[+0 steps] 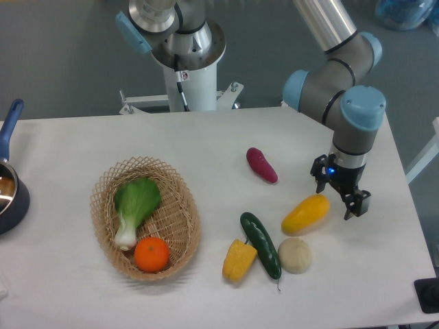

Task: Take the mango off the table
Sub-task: 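Lower the gripper around the yellow mango and close on it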

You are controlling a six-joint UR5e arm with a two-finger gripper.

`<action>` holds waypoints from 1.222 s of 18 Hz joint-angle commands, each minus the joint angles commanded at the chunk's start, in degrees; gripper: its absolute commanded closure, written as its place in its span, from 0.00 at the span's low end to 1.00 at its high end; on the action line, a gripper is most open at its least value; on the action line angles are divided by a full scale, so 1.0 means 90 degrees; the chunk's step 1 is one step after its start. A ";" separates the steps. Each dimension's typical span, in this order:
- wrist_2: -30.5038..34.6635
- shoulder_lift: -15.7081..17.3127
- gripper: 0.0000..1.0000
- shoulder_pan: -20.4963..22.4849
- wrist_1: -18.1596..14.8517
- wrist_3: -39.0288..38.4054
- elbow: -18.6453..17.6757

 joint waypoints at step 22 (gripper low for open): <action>-0.0029 -0.0156 0.51 -0.0264 0.0078 -0.1083 -0.0166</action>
